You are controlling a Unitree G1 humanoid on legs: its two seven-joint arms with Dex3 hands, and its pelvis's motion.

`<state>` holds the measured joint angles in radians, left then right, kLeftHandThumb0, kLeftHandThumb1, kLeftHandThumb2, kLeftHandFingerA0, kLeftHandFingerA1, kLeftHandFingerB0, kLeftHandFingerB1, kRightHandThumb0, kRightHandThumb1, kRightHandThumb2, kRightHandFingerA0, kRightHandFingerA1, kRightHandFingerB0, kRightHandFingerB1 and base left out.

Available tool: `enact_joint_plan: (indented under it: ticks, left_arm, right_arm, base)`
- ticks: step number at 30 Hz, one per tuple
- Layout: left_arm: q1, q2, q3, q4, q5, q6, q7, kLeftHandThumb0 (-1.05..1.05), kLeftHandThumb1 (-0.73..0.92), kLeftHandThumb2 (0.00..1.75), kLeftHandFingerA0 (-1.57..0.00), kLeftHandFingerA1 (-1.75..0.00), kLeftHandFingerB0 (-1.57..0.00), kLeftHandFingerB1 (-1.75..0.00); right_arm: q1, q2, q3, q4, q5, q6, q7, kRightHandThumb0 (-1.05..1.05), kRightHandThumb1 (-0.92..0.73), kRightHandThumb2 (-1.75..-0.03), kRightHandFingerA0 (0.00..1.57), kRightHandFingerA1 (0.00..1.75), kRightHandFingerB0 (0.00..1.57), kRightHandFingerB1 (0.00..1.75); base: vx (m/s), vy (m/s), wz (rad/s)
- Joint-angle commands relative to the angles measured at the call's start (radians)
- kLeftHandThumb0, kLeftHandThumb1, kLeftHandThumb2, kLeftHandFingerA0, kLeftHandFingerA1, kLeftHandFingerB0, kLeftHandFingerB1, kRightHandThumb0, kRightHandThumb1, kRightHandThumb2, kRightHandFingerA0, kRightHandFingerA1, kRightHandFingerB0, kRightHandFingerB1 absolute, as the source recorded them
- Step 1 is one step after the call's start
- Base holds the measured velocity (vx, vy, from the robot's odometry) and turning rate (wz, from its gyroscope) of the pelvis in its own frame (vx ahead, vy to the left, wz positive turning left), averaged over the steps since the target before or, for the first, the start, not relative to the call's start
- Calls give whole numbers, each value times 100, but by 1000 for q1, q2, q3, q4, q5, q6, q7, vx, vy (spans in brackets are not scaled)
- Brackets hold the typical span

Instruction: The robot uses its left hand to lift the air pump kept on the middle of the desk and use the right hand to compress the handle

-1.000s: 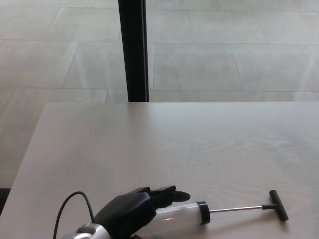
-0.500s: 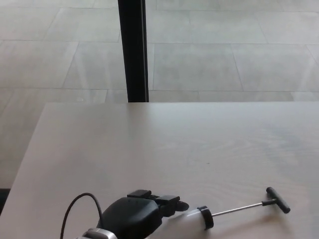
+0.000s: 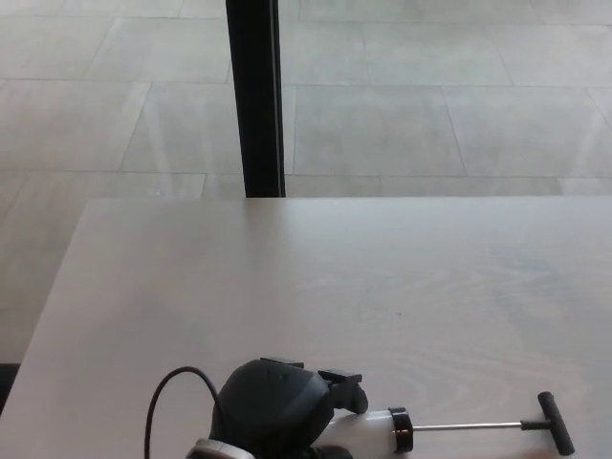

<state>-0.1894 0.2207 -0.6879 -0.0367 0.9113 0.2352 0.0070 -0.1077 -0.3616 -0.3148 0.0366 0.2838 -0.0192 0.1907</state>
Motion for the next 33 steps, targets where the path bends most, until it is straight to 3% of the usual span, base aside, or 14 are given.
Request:
enact_joint_plan:
  ticks: [1, 5, 10, 11, 12, 15, 16, 17, 25, 26, 27, 28, 31, 33]
  left_arm:
    - [62, -20, -13, 75, 145, 94, 129, -50, 74, 62, -83, -124, -81, -77]
    - [69, -22, -28, 97, 203, 118, 137, -51, 71, 63, -81, -136, -82, -91]
    - [91, -28, -49, 140, 268, 190, 92, -55, 72, 62, -86, -109, -72, -64]
    - [91, -31, -52, 143, 282, 209, 70, -57, 75, 62, -82, -106, -68, -60]
    - [90, -39, -59, 153, 313, 256, 8, -59, 75, 64, -68, -73, -54, -54]
    - [87, -49, -74, 190, 384, 337, -78, -63, 76, 63, -53, -64, -50, -50]
    - [92, -56, -69, 200, 392, 365, -94, -67, 55, 98, -31, -63, -39, -60]
    - [94, -59, -67, 206, 398, 380, -108, -74, 72, 64, -27, -64, -37, -50]
    - [41, -56, -91, 264, 496, 431, -266, -75, 67, 60, -19, -60, -19, -34]
    - [21, -58, -95, 264, 500, 432, -332, -39, 36, 98, -13, -58, 0, -50]
    - [20, -59, -95, 264, 501, 433, -334, -39, 36, 98, -13, -58, 0, -50]
    - [19, -64, -93, 264, 492, 433, -335, -76, 67, 61, -25, -65, -15, -34]
    - [14, -86, -87, 261, 457, 425, -331, -69, 51, 85, -52, -75, -13, -46]
    - [27, -105, -57, 250, 389, 406, -268, -60, 49, 80, -69, -87, -19, -48]
  right_arm:
    - [22, 5, -11, -38, 18, 69, -2, -68, -81, -64, 70, 62, 68, 44]
    - [11, 1, -11, -44, 14, 87, -2, -69, -81, -64, 68, 60, 66, 44]
    - [0, -3, -17, -54, 19, 102, 3, -69, -81, -64, 66, 60, 64, 44]
    - [-1, -3, -17, -57, 19, 107, 1, -70, -81, -64, 66, 59, 64, 44]
    - [-3, -4, -20, -65, 20, 118, -3, -69, -81, -64, 66, 58, 64, 44]
    - [-13, -6, -25, -66, 27, 125, 0, -69, -80, -64, 65, 58, 63, 44]
    - [-14, -4, -27, -75, 27, 129, -6, -69, -80, -64, 64, 59, 62, 44]
    - [-14, -4, -27, -78, 27, 130, -7, -68, -81, -65, 62, 60, 62, 44]
    - [-10, 7, -32, -90, 29, 130, -14, -66, -80, -64, 56, 70, 60, 44]
    - [-13, 9, -33, -92, 30, 138, -21, -66, -80, -64, 54, 71, 61, 44]
    - [-13, 9, -33, -92, 30, 138, -21, -66, -80, -64, 54, 71, 61, 44]
    - [-13, 13, -34, -93, 30, 137, -27, -66, -79, -64, 55, 73, 61, 44]
    - [-14, 17, -35, -98, 17, 140, -45, -62, -80, -64, 52, 78, 60, 44]
    - [-20, 16, -36, -97, 18, 147, -48, -62, -80, -64, 53, 79, 60, 44]
  base:
    - [0, 0, 0]
    - [0, 0, 0]
    - [0, 0, 0]
    - [0, 0, 0]
    - [0, 0, 0]
    - [0, 0, 0]
    - [0, 0, 0]
    - [0, 0, 0]
    - [0, 0, 0]
    - [0, 0, 0]
    - [0, 0, 0]
    - [0, 0, 0]
    - [0, 0, 0]
    - [0, 0, 0]
